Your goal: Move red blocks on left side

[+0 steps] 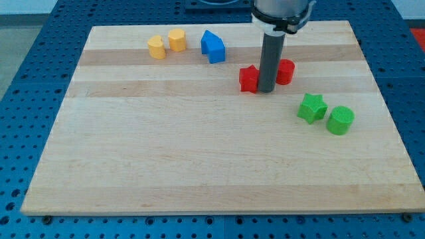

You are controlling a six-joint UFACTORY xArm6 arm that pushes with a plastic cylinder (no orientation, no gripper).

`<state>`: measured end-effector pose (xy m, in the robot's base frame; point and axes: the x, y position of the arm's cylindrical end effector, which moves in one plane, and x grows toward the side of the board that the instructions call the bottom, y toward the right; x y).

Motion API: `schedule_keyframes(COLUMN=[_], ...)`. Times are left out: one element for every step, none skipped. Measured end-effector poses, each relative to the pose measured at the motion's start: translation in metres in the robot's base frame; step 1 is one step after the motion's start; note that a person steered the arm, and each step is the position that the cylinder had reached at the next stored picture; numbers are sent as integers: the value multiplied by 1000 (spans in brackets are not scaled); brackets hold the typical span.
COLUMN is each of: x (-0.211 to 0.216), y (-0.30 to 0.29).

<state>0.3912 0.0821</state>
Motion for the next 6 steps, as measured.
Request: schedule_keyframes(x=[5, 7, 8, 6, -24, -38], y=[-14, -37, -42, 74, 126, 50])
